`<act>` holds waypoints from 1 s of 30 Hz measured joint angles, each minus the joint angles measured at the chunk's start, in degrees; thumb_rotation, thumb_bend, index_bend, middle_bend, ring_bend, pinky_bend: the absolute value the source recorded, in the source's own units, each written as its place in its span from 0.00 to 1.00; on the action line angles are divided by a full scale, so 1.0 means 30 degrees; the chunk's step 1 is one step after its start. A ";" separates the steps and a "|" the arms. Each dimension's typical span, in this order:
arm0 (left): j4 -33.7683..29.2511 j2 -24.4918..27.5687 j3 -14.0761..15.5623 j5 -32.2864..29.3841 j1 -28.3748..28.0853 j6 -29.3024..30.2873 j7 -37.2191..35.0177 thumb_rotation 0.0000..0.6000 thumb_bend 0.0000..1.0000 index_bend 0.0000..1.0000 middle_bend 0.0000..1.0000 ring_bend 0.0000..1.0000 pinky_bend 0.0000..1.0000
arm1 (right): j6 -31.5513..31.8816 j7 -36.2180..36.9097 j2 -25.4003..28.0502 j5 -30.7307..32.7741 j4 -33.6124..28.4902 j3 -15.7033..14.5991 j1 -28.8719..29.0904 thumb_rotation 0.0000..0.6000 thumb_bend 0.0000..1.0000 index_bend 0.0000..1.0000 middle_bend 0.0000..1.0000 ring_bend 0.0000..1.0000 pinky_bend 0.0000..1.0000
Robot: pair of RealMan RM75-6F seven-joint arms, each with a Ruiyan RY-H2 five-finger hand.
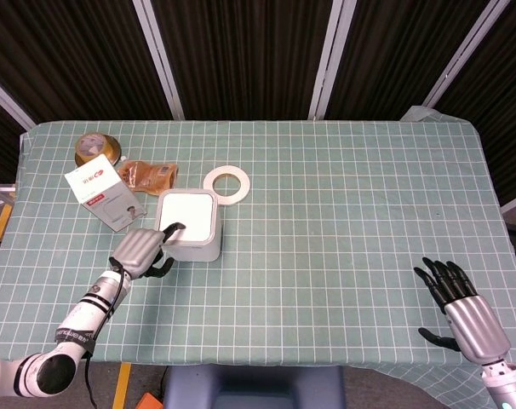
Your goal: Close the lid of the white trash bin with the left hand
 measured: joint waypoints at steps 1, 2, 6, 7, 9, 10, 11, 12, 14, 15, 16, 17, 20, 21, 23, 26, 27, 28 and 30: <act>-0.0050 -0.0026 -0.0057 0.0435 0.0092 0.0216 -0.0123 1.00 0.48 0.10 1.00 1.00 1.00 | 0.0015 0.0003 0.0011 0.0010 0.0003 0.0009 -0.0007 1.00 0.01 0.00 0.00 0.00 0.00; -0.0164 -0.0030 -0.0129 0.1098 0.0247 0.0534 -0.0300 1.00 0.48 0.08 1.00 1.00 1.00 | 0.0030 0.0004 0.0018 0.0021 0.0003 0.0018 -0.0014 1.00 0.01 0.00 0.00 0.00 0.00; -0.0888 0.0205 -0.0217 0.3776 0.1007 0.1746 -0.0840 1.00 0.48 0.05 1.00 1.00 1.00 | 0.0018 -0.0073 0.0026 0.0008 -0.0015 0.0002 -0.0037 1.00 0.01 0.00 0.00 0.00 0.00; -0.1141 0.0325 -0.0190 0.4484 0.1248 0.2038 -0.0967 1.00 0.48 0.05 1.00 1.00 1.00 | 0.0003 -0.0108 0.0023 -0.0003 -0.0026 -0.0009 -0.0038 1.00 0.01 0.00 0.00 0.00 0.00; -0.1801 0.0741 0.0002 0.6226 0.1916 0.2697 -0.1222 1.00 0.48 0.05 0.99 0.97 1.00 | -0.0050 -0.0194 0.0012 -0.0053 -0.0071 -0.0044 -0.0035 1.00 0.01 0.00 0.00 0.00 0.00; -0.2078 0.0969 0.0142 0.6999 0.2246 0.2971 -0.1324 1.00 0.48 0.04 0.96 0.94 1.00 | -0.0074 -0.0214 0.0009 -0.0078 -0.0084 -0.0064 -0.0032 1.00 0.01 0.00 0.00 0.00 0.00; -0.2403 0.1299 0.0407 0.8069 0.2734 0.3335 -0.1446 1.00 0.48 0.04 0.85 0.82 0.96 | -0.0106 -0.0228 0.0006 -0.0102 -0.0095 -0.0088 -0.0028 1.00 0.01 0.00 0.00 0.00 0.00; -0.2603 0.1544 0.0662 0.8906 0.3131 0.3612 -0.1531 1.00 0.47 0.04 0.68 0.65 0.83 | -0.0143 -0.0234 0.0006 -0.0131 -0.0115 -0.0118 -0.0022 1.00 0.01 0.00 0.00 0.00 0.00; -0.2845 0.2062 0.1473 1.1019 0.4191 0.4310 -0.1709 1.00 0.46 0.03 0.31 0.26 0.41 | -0.0208 -0.0253 0.0006 -0.0153 -0.0143 -0.0153 -0.0012 1.00 0.01 0.00 0.00 0.00 0.00; -0.2829 0.2247 0.1911 1.2014 0.4726 0.4678 -0.1767 1.00 0.45 0.02 0.15 0.10 0.21 | -0.0244 -0.0312 -0.0005 -0.0146 -0.0156 -0.0162 -0.0010 1.00 0.01 0.00 0.00 0.00 0.00; -0.2707 0.2385 0.2384 1.3069 0.5343 0.5141 -0.1800 1.00 0.44 0.02 0.08 0.04 0.12 | -0.0279 -0.0382 -0.0022 -0.0125 -0.0169 -0.0164 -0.0010 1.00 0.01 0.00 0.00 0.00 0.00; -0.2367 0.2497 0.3023 1.4522 0.6305 0.5950 -0.1817 1.00 0.43 0.02 0.02 0.00 0.04 | -0.0321 -0.0456 -0.0044 -0.0097 -0.0181 -0.0164 -0.0011 1.00 0.01 0.00 0.00 0.00 0.00; -0.0472 0.2249 0.4313 1.7697 0.9109 0.8846 -0.1968 1.00 0.43 0.02 0.00 0.00 0.00 | -0.0516 -0.0793 -0.0148 0.0044 -0.0245 -0.0162 -0.0009 1.00 0.01 0.00 0.00 0.00 0.00; 0.0375 0.2021 0.4617 1.8337 0.9951 0.9857 -0.2144 1.00 0.43 0.02 0.00 0.00 0.00 | -0.0605 -0.0989 -0.0208 0.0103 -0.0286 -0.0158 -0.0008 1.00 0.01 0.00 0.00 0.00 0.00; 0.2685 0.1303 0.5188 1.9165 1.1799 1.2085 -0.2943 1.00 0.43 0.03 0.00 0.00 0.00 | -0.0713 -0.1353 -0.0320 0.0191 -0.0364 -0.0143 -0.0014 1.00 0.01 0.00 0.00 0.00 0.00; 0.5999 0.0448 0.5838 1.9145 1.4156 1.4010 -0.4455 1.00 0.42 0.01 0.00 0.00 0.00 | -0.0845 -0.2016 -0.0540 0.0244 -0.0470 -0.0136 -0.0036 1.00 0.01 0.00 0.00 0.00 0.00; 0.6768 0.0308 0.5946 1.9069 1.4684 1.4217 -0.4842 1.00 0.42 0.01 0.00 0.00 0.00 | -0.0948 -0.2173 -0.0600 0.0242 -0.0561 -0.0164 -0.0038 1.00 0.01 0.00 0.00 0.00 0.00; 0.7367 0.0194 0.6026 1.9011 1.5067 1.4280 -0.5251 1.00 0.42 0.01 0.00 0.00 0.00 | -0.0996 -0.2206 -0.0620 0.0223 -0.0628 -0.0174 -0.0039 1.00 0.01 0.00 0.00 0.00 0.00; 0.8100 0.0001 0.6156 1.8923 1.5622 1.4150 -0.6248 1.00 0.43 0.01 0.00 0.00 0.00 | -0.0984 -0.2276 -0.0666 0.0188 -0.0639 -0.0190 -0.0051 1.00 0.01 0.00 0.00 0.00 0.00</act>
